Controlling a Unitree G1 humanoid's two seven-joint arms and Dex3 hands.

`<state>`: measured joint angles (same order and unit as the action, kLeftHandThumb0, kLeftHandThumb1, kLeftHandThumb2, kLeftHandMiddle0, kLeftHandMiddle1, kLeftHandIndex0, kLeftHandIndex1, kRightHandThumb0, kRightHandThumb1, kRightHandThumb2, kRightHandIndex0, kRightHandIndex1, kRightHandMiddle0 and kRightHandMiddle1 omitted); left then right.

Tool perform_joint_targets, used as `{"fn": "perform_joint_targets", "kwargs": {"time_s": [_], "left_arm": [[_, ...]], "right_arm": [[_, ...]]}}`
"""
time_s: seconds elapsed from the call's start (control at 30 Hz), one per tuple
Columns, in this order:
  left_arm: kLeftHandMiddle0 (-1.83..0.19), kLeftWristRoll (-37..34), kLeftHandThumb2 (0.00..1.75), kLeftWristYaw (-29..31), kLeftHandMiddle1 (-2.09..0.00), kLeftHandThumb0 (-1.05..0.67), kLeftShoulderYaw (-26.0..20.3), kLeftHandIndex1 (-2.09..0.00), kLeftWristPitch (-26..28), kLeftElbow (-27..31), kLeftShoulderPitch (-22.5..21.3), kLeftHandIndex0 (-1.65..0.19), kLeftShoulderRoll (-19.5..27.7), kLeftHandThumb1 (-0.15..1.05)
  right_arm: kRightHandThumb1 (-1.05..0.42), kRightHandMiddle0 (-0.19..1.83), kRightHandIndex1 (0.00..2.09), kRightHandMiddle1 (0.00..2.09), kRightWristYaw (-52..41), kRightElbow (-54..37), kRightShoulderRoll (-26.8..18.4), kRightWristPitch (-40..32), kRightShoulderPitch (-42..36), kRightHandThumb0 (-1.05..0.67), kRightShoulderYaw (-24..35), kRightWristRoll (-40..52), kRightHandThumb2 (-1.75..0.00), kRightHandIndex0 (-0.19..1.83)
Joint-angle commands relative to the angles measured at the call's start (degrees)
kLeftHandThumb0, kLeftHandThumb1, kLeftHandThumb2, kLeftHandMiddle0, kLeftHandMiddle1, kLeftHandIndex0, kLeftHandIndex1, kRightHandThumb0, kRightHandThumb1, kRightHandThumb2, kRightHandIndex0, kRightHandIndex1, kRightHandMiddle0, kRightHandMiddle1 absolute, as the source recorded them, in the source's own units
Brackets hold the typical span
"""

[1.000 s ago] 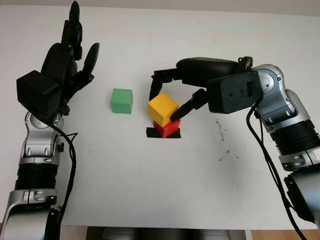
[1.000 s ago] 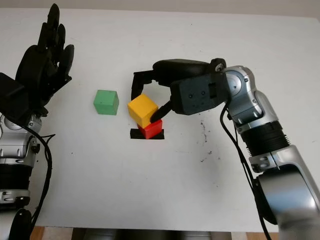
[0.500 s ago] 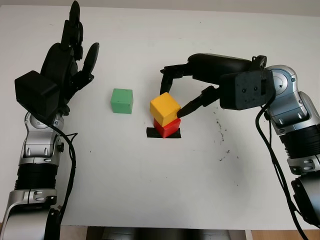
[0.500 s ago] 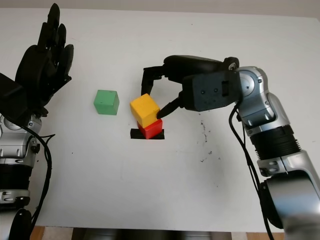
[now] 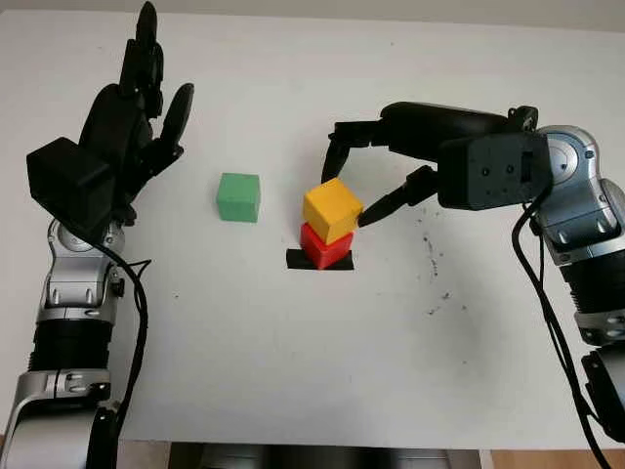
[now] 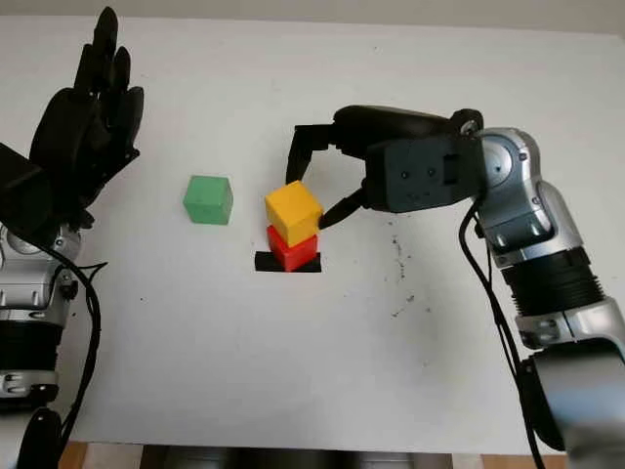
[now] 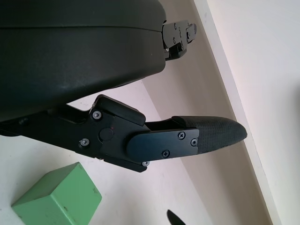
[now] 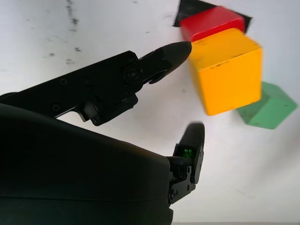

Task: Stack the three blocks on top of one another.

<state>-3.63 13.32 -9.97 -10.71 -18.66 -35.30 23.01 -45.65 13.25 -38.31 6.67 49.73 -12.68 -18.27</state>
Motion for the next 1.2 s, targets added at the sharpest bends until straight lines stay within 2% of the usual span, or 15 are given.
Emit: {"fn": "perform_joint_targets", "kwargs": {"time_s": [0.0, 0.13, 0.23, 0.5, 0.6, 0.67, 0.7, 0.73, 0.83, 1.0, 1.17], "left_arm": [[0.19, -0.2, 0.52, 0.0, -0.05, -0.81, -0.5, -0.02, -0.5, 0.2, 0.6, 0.19, 0.4, 1.05], [0.19, 0.4, 0.53, -0.1, -0.05, -0.82, -0.4, -0.03, -0.7, 0.2, 0.9, 0.19, 0.8, 1.05], [0.19, 0.3, 0.54, 0.2, -0.05, -0.82, -0.4, -0.03, -0.5, 0.3, 0.9, 0.19, 0.9, 1.05], [0.18, 0.0, 0.53, 0.3, -0.06, -0.81, -0.5, -0.04, -0.6, 0.0, 0.7, 0.19, 0.9, 1.05], [0.18, 0.5, 0.51, -0.4, -0.05, -0.81, -0.6, -0.04, -2.0, -0.9, 0.4, 0.19, 0.9, 1.05], [0.04, 3.5, 0.4, -3.3, -0.09, -0.75, -0.2, -0.09, -4.4, -1.9, 0.2, 0.07, 1.3, 1.05], [-0.06, 5.8, 0.35, -5.0, -0.1, -0.73, 0.2, -0.11, -5.8, -2.5, 0.1, -0.01, 1.8, 1.05], [-0.18, 7.3, 0.31, -6.0, -0.09, -0.72, 0.5, -0.13, -6.7, -3.0, 0.1, -0.1, 2.2, 1.05], [-0.32, 9.5, 0.22, -6.8, -0.08, -0.7, 1.1, -0.14, -8.6, -3.9, 0.1, -0.23, 3.0, 1.05], [-0.23, 14.9, 0.11, -6.4, -0.04, -0.71, 3.8, -0.09, -10.9, -4.9, 0.0, -0.24, 6.3, 1.05], [-0.23, 20.0, 0.11, -6.6, -0.05, -0.74, 6.5, -0.11, -12.4, -5.7, -0.7, -0.37, 9.2, 1.05]], "right_arm": [[-0.86, 0.02, 0.02, 0.27, -0.9, -1.8, -1.9, -1.3, -0.1, -0.61, 0.6, -0.7, -0.05, -0.05], [-0.85, -0.17, 0.0, 0.03, -2.2, -2.0, -2.9, -2.4, -0.2, -0.79, 0.7, -0.3, -0.05, -0.18], [-0.86, -0.19, 0.0, 0.0, -2.3, -2.1, -2.6, -2.1, -0.6, -0.89, 0.9, 0.6, -0.06, -0.19], [-0.89, -0.19, 0.0, 0.0, -3.7, -2.7, -2.2, -3.9, -0.7, -1.0, 2.3, 5.3, -0.06, -0.19], [-0.94, -0.18, 0.0, 0.01, 1.5, -4.7, 0.2, -8.2, -3.1, -0.96, 7.6, 9.5, -0.08, -0.19], [-1.03, -0.08, 0.04, 0.06, 8.6, -6.6, 3.5, -10.7, -5.5, -0.79, 12.7, 12.7, -0.18, -0.13], [-1.04, -0.05, 0.05, 0.08, 11.9, -6.9, 4.3, -10.4, -6.3, -0.75, 14.1, 12.8, -0.22, -0.11], [-1.04, -0.02, 0.07, 0.09, 13.8, -7.1, 4.6, -10.1, -6.7, -0.73, 14.5, 12.6, -0.35, -0.07], [-1.05, -0.01, 0.09, 0.1, 18.9, -4.4, 6.3, -8.0, -7.2, -0.68, 17.0, 14.0, -0.55, -0.02], [-1.05, -0.12, 0.04, 0.05, 21.7, -6.1, 9.2, -18.5, -9.4, -0.71, 21.2, 21.1, -0.6, -0.11], [-1.05, -0.18, 0.01, 0.01, 21.5, -8.0, 9.3, -21.7, -12.1, -0.71, 21.7, 23.7, -0.62, -0.18]]}}
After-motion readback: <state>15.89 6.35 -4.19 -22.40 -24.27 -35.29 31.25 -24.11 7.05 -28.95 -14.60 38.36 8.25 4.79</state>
